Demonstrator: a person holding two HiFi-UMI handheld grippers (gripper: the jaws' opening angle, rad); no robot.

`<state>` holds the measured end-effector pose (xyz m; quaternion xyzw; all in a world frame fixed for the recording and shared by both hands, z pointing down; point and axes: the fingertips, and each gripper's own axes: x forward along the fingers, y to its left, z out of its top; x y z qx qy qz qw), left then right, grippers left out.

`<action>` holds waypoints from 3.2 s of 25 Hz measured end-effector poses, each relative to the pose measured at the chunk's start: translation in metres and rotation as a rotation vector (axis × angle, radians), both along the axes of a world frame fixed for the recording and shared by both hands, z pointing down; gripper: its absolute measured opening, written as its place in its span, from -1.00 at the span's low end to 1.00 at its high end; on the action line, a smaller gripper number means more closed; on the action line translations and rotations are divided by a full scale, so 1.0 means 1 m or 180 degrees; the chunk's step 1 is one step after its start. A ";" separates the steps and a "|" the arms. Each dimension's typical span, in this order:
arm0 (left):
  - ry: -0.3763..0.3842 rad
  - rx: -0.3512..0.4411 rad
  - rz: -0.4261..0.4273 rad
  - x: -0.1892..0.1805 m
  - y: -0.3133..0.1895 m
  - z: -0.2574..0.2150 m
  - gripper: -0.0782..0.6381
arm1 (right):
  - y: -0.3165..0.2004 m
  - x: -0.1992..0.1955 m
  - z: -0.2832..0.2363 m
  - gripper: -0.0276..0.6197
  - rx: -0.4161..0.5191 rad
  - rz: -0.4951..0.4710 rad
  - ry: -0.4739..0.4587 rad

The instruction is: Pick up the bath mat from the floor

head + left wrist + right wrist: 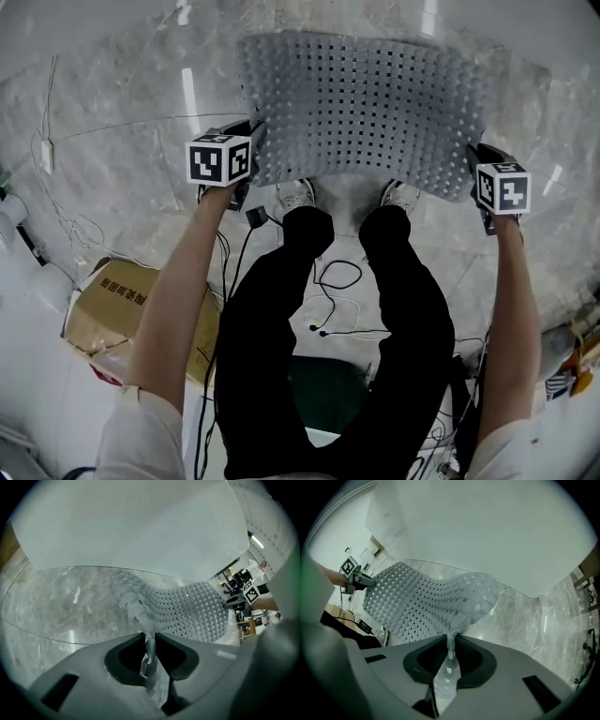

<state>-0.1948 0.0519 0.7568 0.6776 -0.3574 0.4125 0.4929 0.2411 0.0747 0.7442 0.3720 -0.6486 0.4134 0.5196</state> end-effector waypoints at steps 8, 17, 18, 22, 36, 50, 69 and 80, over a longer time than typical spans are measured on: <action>0.0130 0.0080 0.0166 0.025 0.008 -0.109 -0.60 | 0.014 -0.010 -0.112 -0.75 0.0088 0.0030 0.0031; 0.0236 0.0341 -0.0066 0.014 0.025 -0.274 -0.60 | 0.031 -0.018 -0.277 -0.76 0.0502 0.0266 -0.0160; 0.0248 0.0397 -0.0098 0.013 0.025 -0.292 -0.60 | 0.032 -0.020 -0.293 -0.76 0.0568 0.0269 -0.0191; 0.0256 0.0567 -0.0142 0.013 0.035 -0.360 -0.60 | 0.040 -0.021 -0.359 -0.76 0.0775 0.0325 -0.0306; 0.0257 0.1031 -0.0365 0.008 0.054 -0.549 -0.61 | 0.051 -0.023 -0.551 -0.77 0.1276 0.0627 -0.0548; 0.0013 0.2052 -0.0486 -0.038 0.012 -0.714 -0.61 | 0.022 -0.024 -0.714 -0.77 0.2019 0.0644 -0.0698; 0.0411 0.3931 -0.0370 -0.019 -0.114 -1.006 -0.61 | -0.094 -0.005 -1.017 -0.77 0.3997 0.0578 -0.0841; 0.0455 0.4605 -0.0496 -0.031 -0.106 -1.094 -0.61 | -0.091 -0.019 -1.103 -0.77 0.4765 0.0485 -0.0943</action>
